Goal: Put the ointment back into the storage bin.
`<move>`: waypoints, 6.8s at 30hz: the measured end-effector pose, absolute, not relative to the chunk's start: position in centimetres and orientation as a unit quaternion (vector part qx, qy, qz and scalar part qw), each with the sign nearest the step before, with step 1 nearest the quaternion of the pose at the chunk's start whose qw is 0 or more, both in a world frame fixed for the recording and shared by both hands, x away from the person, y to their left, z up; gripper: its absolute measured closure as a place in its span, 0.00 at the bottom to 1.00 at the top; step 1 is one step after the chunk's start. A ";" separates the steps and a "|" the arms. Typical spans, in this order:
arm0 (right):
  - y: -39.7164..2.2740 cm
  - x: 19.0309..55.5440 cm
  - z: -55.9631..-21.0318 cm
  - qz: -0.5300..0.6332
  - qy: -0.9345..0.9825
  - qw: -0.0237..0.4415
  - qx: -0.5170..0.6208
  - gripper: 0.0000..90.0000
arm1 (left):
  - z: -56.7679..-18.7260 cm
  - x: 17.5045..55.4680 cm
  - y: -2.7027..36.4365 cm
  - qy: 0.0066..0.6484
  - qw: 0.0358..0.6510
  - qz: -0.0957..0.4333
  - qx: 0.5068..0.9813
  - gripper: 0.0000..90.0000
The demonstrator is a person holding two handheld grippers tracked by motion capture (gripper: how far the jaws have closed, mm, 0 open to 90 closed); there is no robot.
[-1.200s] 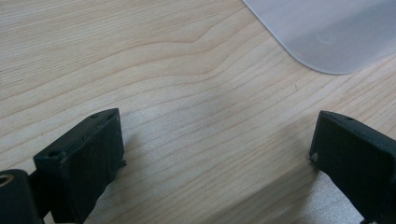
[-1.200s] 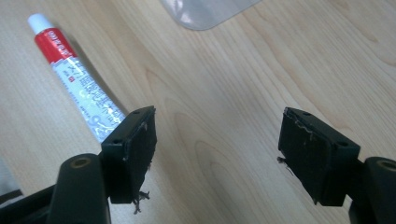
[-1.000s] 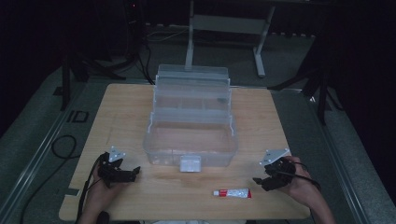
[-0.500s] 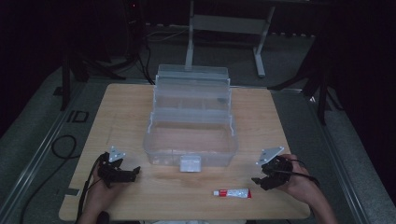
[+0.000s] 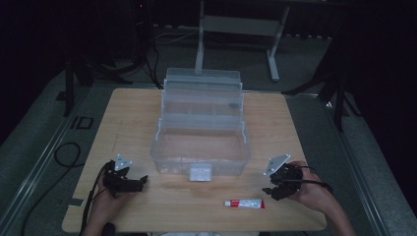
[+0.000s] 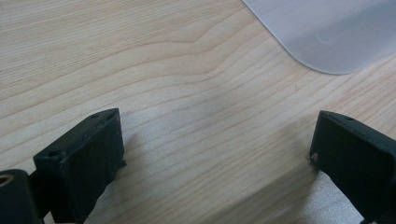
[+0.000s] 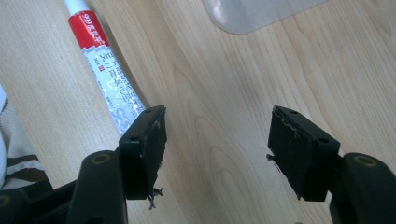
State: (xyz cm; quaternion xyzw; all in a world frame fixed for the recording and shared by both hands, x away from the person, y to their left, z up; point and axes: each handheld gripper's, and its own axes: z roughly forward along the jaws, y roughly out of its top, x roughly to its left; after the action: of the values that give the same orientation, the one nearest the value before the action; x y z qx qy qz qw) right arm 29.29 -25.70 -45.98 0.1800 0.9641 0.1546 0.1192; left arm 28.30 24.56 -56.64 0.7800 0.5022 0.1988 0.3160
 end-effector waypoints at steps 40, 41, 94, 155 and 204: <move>-21.4 28.4 -46.3 0.114 0.984 0.093 0.102 0.47 | -56.6 28.3 24.6 0.502 0.316 0.199 0.780 0.04; -21.3 28.4 -46.4 0.112 0.984 0.092 0.101 0.47 | -56.6 28.3 24.6 0.502 0.316 0.199 0.780 0.04; -16.0 27.8 -50.2 0.031 0.999 0.033 -0.007 0.62 | -56.6 28.3 24.6 0.502 0.316 0.199 0.780 0.04; -16.7 29.3 -46.8 0.008 0.999 0.030 -0.010 0.78 | -56.6 28.3 24.6 0.502 0.316 0.199 0.780 0.04; -16.9 31.7 -38.5 0.014 0.996 0.085 0.000 0.78 | -56.6 28.3 24.5 0.503 0.317 0.199 0.779 0.04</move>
State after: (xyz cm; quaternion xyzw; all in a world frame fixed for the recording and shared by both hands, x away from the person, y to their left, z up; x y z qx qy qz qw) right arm 31.74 -16.87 -38.49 -0.0001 0.9962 0.0144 0.0853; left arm 28.30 24.54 -56.64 0.7792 0.5030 0.1988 0.3167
